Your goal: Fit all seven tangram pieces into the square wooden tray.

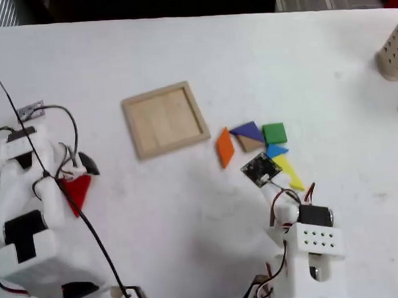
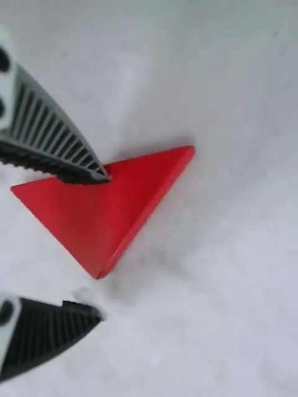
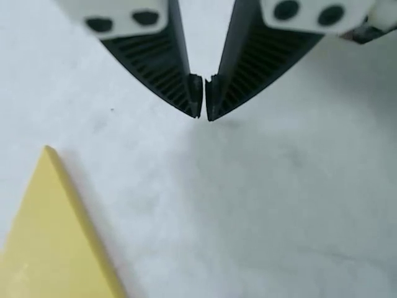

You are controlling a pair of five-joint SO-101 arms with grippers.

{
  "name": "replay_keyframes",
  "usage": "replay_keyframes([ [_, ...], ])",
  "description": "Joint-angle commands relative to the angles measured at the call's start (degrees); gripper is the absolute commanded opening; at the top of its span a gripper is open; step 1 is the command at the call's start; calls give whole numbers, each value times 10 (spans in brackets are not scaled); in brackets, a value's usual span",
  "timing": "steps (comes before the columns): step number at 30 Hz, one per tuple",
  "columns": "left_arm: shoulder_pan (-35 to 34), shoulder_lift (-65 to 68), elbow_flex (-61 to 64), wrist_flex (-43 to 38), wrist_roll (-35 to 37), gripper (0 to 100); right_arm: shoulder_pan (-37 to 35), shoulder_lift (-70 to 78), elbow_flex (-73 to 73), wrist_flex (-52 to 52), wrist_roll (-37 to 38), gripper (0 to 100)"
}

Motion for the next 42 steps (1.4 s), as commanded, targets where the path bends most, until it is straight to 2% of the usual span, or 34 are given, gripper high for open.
replay_keyframes([
  [1, 0, -34, 60, -36, -11, 306, 6, -8, -5, 5, 4, 19],
  [14, -8, -45, 69, -36, -32, 343, 6, -8, -5, 5, 4, 19],
  [23, -45, -44, 69, -36, -58, 343, 6, -8, -5, 5, 4, 19],
  [39, -33, -43, 56, -40, -58, 339, 6, -8, -5, 5, 3, 19],
  [42, -23, -43, 57, -41, -58, 313, 6, -8, -5, 5, 3, 19],
])
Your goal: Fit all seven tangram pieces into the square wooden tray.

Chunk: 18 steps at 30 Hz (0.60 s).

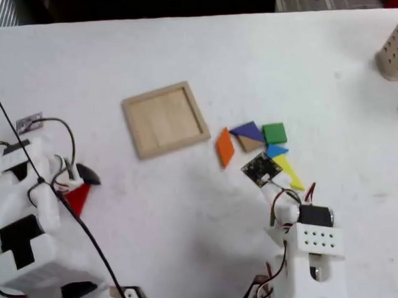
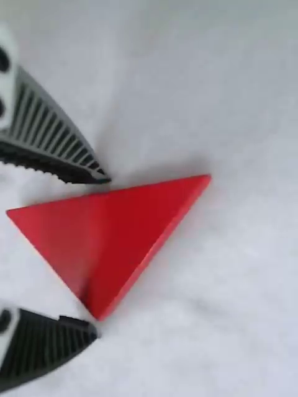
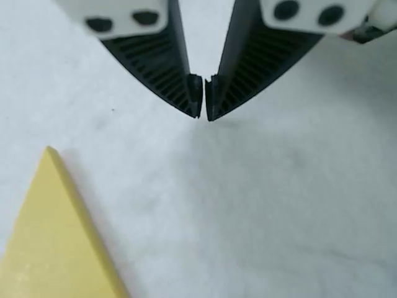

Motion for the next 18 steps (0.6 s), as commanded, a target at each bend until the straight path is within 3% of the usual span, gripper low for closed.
replay_keyframes([
  [1, 21, -7, -9, -11, -6, 290, 3, -7, -5, 4, 3, 19],
  [6, 31, -7, -11, -17, -18, 218, 3, -7, -5, 4, 3, 19],
  [13, 29, -21, -19, 6, -19, 386, 3, -7, -5, 3, 3, 19],
  [18, 48, -95, -16, 47, -17, 392, 3, -7, -5, 3, 3, 19],
])
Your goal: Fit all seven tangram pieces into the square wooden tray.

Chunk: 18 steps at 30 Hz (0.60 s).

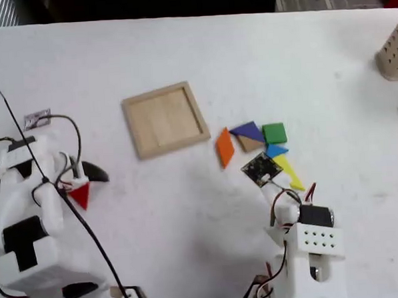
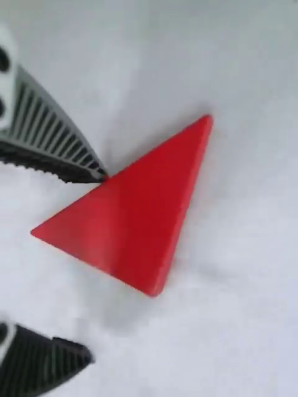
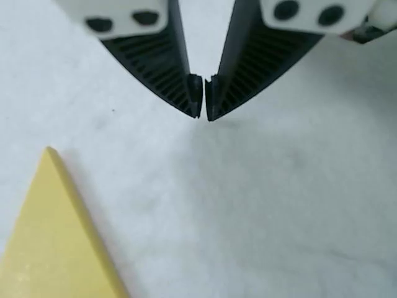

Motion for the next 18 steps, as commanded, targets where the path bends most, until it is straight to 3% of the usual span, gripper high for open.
replay_keyframes([
  [1, 28, -94, -11, 36, 0, 392, 2, -7, -5, 3, 3, 19],
  [8, 31, -131, -10, 35, 36, 392, 2, -7, -5, 3, 3, 19],
  [18, 30, -5, -10, -48, 43, 334, 2, -7, -5, 3, 3, 19],
])
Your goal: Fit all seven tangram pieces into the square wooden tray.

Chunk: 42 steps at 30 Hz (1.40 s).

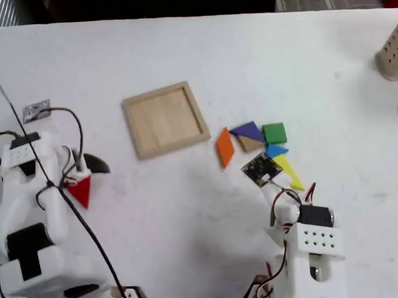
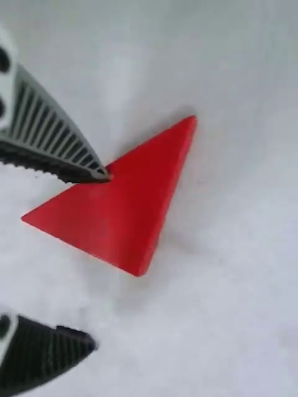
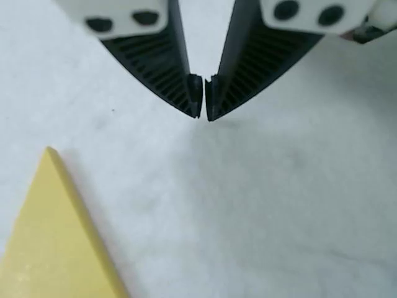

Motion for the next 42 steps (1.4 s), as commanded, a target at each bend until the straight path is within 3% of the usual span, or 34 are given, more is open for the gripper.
replay_keyframes([
  [1, 7, 35, -10, -39, 18, 332, 3, -7, -5, 3, 3, 19],
  [42, -23, 40, 0, -31, 51, 329, 3, -7, -5, 4, 4, 19],
])
